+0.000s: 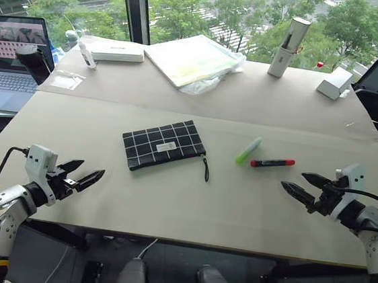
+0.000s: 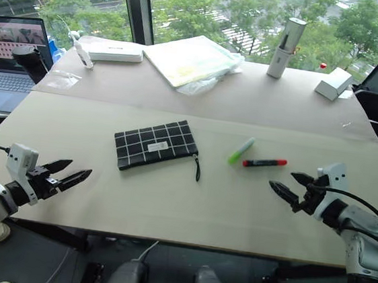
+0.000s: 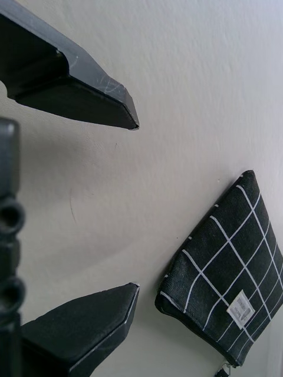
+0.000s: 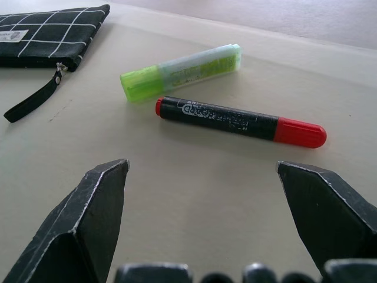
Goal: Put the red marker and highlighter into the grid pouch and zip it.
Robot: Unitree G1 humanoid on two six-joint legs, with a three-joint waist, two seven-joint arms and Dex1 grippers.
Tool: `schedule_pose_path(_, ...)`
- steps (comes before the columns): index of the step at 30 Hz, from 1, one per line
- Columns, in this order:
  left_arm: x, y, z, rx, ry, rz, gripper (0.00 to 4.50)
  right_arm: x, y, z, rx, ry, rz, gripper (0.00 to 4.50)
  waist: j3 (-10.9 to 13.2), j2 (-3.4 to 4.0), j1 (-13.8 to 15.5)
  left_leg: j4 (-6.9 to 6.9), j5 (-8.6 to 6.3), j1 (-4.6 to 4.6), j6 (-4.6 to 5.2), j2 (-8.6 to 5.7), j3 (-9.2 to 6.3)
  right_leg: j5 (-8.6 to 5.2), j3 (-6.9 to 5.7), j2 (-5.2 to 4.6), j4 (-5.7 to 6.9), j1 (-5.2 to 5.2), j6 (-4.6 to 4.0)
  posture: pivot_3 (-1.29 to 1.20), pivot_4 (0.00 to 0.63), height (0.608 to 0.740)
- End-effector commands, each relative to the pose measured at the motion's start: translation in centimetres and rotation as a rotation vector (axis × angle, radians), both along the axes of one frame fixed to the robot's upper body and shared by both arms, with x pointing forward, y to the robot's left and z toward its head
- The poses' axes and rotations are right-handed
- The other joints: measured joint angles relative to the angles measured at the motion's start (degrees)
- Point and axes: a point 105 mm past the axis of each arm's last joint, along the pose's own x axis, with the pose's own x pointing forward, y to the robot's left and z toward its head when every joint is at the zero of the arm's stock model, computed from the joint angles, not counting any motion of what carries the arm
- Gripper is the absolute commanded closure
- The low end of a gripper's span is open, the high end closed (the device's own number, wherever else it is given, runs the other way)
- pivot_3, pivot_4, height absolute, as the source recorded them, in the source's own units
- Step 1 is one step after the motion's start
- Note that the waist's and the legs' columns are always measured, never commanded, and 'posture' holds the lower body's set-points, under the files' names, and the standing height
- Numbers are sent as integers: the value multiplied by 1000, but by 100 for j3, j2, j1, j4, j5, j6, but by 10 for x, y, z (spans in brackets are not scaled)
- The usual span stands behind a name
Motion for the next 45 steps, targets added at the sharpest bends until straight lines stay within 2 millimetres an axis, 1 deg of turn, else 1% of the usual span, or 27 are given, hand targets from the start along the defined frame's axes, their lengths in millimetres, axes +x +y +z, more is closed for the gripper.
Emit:
schedule_pose_path(1, -2, -4, 15, -21, -54, -40, 0, 3, 5, 8, -4, -39, 20, 62, 0, 0, -2, 0, 0, 0, 0, 0, 0, 0, 0, 0, 0, 0, 0, 0, 150, 740)
schedule_pose_path(5, -11, -8, 18, 31, -92, -160, 0, 0, 10, 0, 10, -7, 39, 62, 0, 0, -13, 0, 0, 0, 0, 0, 0, 0, 0, 1, 0, -1, -1, 0, 150, 740)
schedule_pose_path(6, -11, -7, 17, 74, -106, -174, 0, 1, 10, -1, 19, -7, 32, 304, 0, 0, -13, 0, 0, 0, 0, 1, 0, 0, 0, 1, 0, -2, -1, 0, 150, 740)
schedule_pose_path(7, -11, -6, 17, 104, -117, -183, 0, 1, 10, -1, 25, -7, 27, 577, 0, 0, -11, 0, 0, 0, 0, 1, 1, 0, 0, 1, 1, -3, -2, 0, 150, 740)
schedule_pose_path(9, -12, -8, 10, 255, -134, -246, 0, 5, 9, 3, 62, -23, 6, 1152, 0, 0, -7, 0, 0, 0, 0, 0, 1, 0, 0, 0, 0, -2, -2, 0, 150, 740)
schedule_pose_path(10, -12, -8, 6, 305, -135, -272, 0, 6, 10, 5, 73, -31, 3, 1534, 0, 0, -5, 0, 0, 0, 0, 0, 1, 0, 0, 0, -1, -1, -2, 0, 150, 740)
schedule_pose_path(11, -11, -8, 4, 381, -147, -307, 0, 6, 17, 9, 102, -38, 26, 1927, 0, 0, -4, 0, 0, 1, 0, 0, 1, 0, 1, 0, -1, -1, -2, 0, 150, 740)
schedule_pose_path(12, -9, -7, 4, 427, -161, -328, 0, 6, 24, 12, 122, -43, 50, 2224, 0, 0, 0, 0, 0, 1, 0, 0, 2, 0, 1, 0, -1, -1, -2, 0, 150, 740)
schedule_pose_path(14, -4, -7, 4, 483, -187, -352, 0, 5, 34, 16, 144, -43, 88, 2865, 0, 1, 7, 0, 0, 0, 0, 0, 2, 0, 0, 0, -1, -2, -3, 0, 150, 740)
schedule_pose_path(15, 1, -7, 7, 523, -207, -363, 0, 5, 42, 18, 153, -44, 118, 3184, 1, 1, 15, 0, 0, 0, 0, 1, 2, 0, 0, 1, -1, -2, -3, 0, 150, 740)
schedule_pose_path(16, 5, -7, 8, 561, -226, -374, 0, 5, 51, 20, 160, -44, 152, 3649, 1, 1, 17, 0, 0, -1, 0, 1, 2, 0, 0, 0, 0, -2, -3, 0, 150, 740)
schedule_pose_path(17, 8, -7, 10, 586, -240, -383, 0, 5, 56, 21, 164, -43, 175, 3904, 1, 1, 20, 0, 0, -1, 0, 1, 2, 0, 0, 0, 0, -2, -3, 0, 150, 740)
schedule_pose_path(18, 12, -8, 11, 613, -253, -396, 0, 5, 64, 23, 164, -43, 203, 4331, 1, 1, 20, 0, 0, -1, 0, 1, 2, 0, 0, 0, 0, -2, -2, 0, 150, 740)
schedule_pose_path(19, 15, -10, 11, 641, -264, -411, 0, 6, 75, 25, 167, -45, 238, 4466, 1, 1, 10, 0, 0, -1, 0, 1, 1, 0, 0, 1, 0, -1, -2, 0, 150, 740)
schedule_pose_path(20, 18, -11, 11, 661, -272, -422, 0, 7, 81, 26, 168, -47, 260, 4466, 1, 1, 6, 0, 0, -1, 0, 1, 2, 0, 0, 1, 1, -2, -3, 0, 150, 740)
schedule_pose_path(23, 26, -19, 14, 717, -311, -466, 0, 23, 109, 30, 132, -77, 287, 4466, 1, 3, -26, 0, 0, -3, 0, 1, 2, 0, 1, 2, 3, -7, -3, 0, 150, 740)
schedule_pose_path(25, 31, -27, 15, 754, -333, -506, 0, 29, 136, 37, 129, -114, 352, 4466, 2, 4, -34, -1, 0, -5, 0, 2, 1, 0, 1, 4, 6, -10, -3, 0, 150, 740)
schedule_pose_path(27, 35, -33, 13, 800, -347, -548, 0, 39, 165, 40, 87, -155, 387, 4466, 2, 4, -34, -1, 0, -5, 0, 2, 1, 0, 0, 5, 12, -11, -3, 0, 150, 740)
schedule_pose_path(29, 39, -36, 12, 840, -359, -572, 0, 51, 185, 41, 30, -192, 383, 4466, 2, 4, -19, -1, 0, -6, 0, 2, 1, 0, 0, 5, 21, -17, -4, 0, 150, 740)
schedule_pose_path(33, 50, -38, 16, 901, -403, -567, 0, 75, 226, 50, -25, -239, 353, 4466, 3, 5, 7, 1, 1, -5, 0, 0, 1, -1, -2, 4, 37, -21, -4, 0, 150, 740)
schedule_pose_path(35, 53, -39, 16, 904, -411, -564, 0, 85, 236, 50, -71, -255, 327, 4466, 4, 6, 13, 3, 1, -5, 0, 1, 1, -1, -3, 5, 45, -25, -5, 0, 150, 740)
schedule_pose_path(38, 53, -43, 17, 888, -425, -561, 0, 95, 241, 33, -247, -281, 340, 4466, 4, 7, 17, 3, 1, -6, 0, 1, 1, -1, -6, 3, 46, -26, -5, 0, 150, 740)
schedule_pose_path(41, 53, -46, 17, 865, -437, -554, 0, 97, 241, 20, -331, -281, 373, 4466, 4, 7, 19, 3, 1, -6, 0, 1, 1, -1, -13, 1, 46, -26, -6, 0, 150, 740)
schedule_pose_path(45, 49, -48, 14, 837, -436, -553, 0, 102, 233, -12, -545, -254, 412, 4466, 4, 7, -21, 3, 1, -5, 0, 2, 1, -2, -12, 2, 52, -28, -9, 0, 150, 740)
